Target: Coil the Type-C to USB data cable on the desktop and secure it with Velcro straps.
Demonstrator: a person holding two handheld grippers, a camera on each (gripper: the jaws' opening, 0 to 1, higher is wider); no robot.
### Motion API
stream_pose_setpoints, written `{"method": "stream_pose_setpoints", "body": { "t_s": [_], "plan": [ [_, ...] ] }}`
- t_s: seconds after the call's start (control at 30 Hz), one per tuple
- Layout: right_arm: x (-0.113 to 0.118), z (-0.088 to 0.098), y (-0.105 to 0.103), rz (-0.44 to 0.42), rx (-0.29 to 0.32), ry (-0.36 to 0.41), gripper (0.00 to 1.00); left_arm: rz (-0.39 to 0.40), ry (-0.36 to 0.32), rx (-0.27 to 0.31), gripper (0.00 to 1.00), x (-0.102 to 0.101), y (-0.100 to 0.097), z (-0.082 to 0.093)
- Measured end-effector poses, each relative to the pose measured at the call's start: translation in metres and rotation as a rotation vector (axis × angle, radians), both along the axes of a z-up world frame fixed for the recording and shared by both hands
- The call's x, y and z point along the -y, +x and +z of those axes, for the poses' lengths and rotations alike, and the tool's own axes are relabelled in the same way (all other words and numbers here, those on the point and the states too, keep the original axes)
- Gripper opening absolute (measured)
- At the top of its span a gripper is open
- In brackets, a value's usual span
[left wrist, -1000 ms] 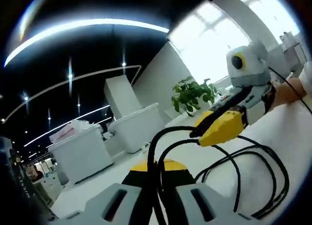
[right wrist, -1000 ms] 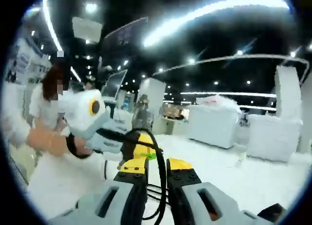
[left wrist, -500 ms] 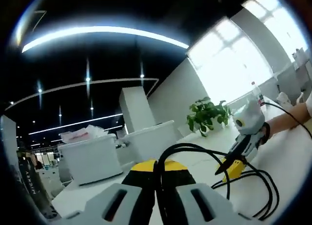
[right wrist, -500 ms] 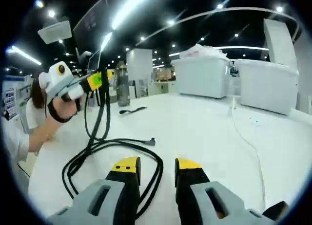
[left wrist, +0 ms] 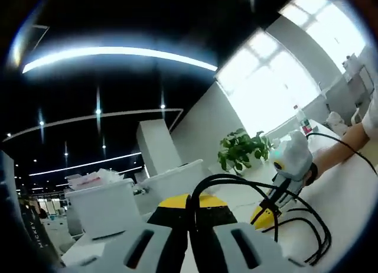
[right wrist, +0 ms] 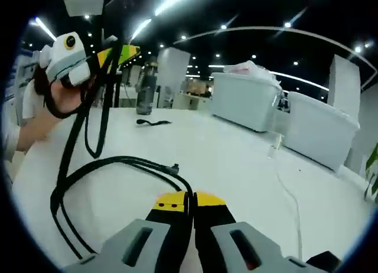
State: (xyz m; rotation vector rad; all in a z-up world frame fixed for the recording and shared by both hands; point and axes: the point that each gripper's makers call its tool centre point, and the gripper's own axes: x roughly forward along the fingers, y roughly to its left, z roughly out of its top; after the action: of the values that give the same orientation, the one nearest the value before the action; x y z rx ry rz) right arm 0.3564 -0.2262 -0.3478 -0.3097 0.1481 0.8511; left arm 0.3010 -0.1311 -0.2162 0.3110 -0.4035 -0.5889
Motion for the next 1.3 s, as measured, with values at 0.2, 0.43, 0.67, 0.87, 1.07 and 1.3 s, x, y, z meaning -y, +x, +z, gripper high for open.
{"method": "stream_pose_setpoints", "body": {
  "t_s": [0.2, 0.43, 0.67, 0.87, 1.07, 1.3],
  "plan": [
    [0.0, 0.031, -0.005, 0.001, 0.092, 0.072, 0.02, -0.039, -0.01, -0.036, 0.04, 0.006, 0.001, -0.007],
    [-0.006, 0.089, -0.027, 0.027, 0.262, 0.234, 0.02, -0.097, 0.029, -0.047, 0.04, 0.024, -0.002, -0.02],
    [-0.007, 0.112, -0.038, 0.038, 0.302, 0.312, 0.02, -0.105, 0.095, -0.029, 0.04, 0.034, -0.004, -0.03],
    [-0.015, 0.116, -0.052, 0.123, 0.263, 0.389, 0.02, -0.099, 0.084, -0.039, 0.06, 0.034, -0.002, -0.032],
    [-0.025, 0.119, -0.066, 0.219, 0.186, 0.46, 0.02, -0.083, 0.112, -0.041, 0.1, 0.036, -0.001, -0.038],
    [-0.022, 0.113, -0.058, 0.2, 0.094, 0.534, 0.04, -0.081, 0.137, -0.024, 0.04, 0.033, -0.002, -0.034]
  ]
}}
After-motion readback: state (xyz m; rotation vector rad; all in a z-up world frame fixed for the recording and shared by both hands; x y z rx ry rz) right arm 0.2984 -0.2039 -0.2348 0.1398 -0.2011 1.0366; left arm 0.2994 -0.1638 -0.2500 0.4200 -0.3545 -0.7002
